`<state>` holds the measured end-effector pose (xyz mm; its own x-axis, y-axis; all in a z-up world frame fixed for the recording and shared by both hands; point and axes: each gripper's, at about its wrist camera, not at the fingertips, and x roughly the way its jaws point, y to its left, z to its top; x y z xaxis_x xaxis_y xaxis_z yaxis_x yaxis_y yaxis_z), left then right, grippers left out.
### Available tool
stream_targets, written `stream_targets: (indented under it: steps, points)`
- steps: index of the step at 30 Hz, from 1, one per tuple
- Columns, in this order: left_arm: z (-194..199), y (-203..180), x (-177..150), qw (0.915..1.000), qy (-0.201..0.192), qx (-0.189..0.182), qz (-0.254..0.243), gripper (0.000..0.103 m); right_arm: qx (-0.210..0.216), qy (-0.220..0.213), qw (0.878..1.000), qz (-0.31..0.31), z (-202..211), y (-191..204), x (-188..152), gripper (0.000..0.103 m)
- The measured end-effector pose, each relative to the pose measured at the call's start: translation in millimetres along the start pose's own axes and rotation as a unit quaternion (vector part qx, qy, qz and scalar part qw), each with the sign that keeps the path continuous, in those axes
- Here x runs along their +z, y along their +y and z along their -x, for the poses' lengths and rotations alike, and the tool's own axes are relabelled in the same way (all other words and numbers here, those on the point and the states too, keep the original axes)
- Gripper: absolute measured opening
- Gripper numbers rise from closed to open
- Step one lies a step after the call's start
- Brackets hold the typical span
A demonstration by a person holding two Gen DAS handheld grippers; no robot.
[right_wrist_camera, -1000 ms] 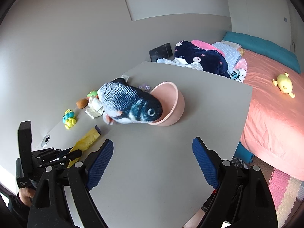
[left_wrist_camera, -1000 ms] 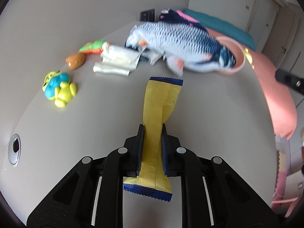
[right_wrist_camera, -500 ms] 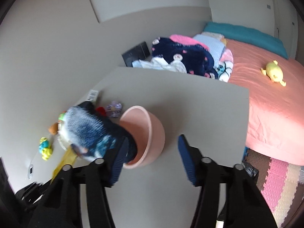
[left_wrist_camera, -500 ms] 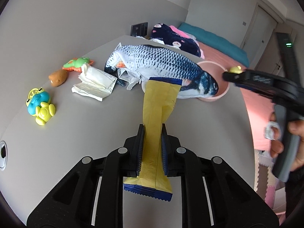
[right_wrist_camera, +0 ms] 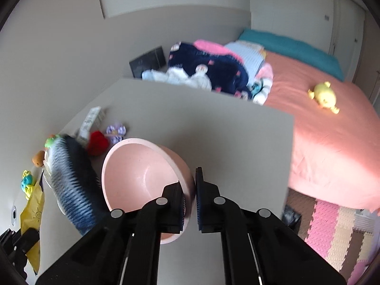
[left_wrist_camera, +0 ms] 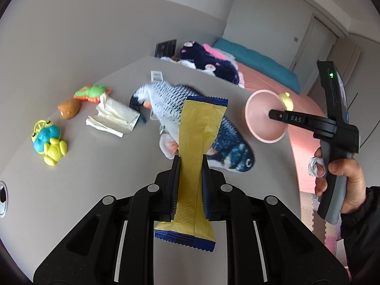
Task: Collect trash
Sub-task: 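Grasp the pink bowl rim with the right gripper while the left gripper holds the wrapper, then carry the wrapper and pink bowl to the trash bag and release both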
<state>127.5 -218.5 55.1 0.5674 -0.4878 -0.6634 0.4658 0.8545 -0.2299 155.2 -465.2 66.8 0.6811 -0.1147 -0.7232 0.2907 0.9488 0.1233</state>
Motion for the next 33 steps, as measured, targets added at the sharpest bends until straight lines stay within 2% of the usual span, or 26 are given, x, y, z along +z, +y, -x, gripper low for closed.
stream_targets:
  steps: [7,12,23,33]
  points:
    - [17,-27,3,0.9995,-0.020,-0.022,-0.011,0.016,0.007,-0.024,1.000,-0.014,43,-25,3,0.009]
    - [17,-64,2,0.9986,-0.017,-0.042,-0.026,0.016,0.010,-0.040,0.999,-0.026,74,-53,-4,0.009]
    - [1,-166,-5,0.9928,0.015,-0.085,-0.082,0.016,-0.009,-0.055,0.995,-0.079,122,-151,-33,0.009]
    - [-27,-257,-13,0.9814,0.051,-0.126,-0.135,0.016,-0.041,-0.047,0.991,-0.118,141,-233,-60,0.009]
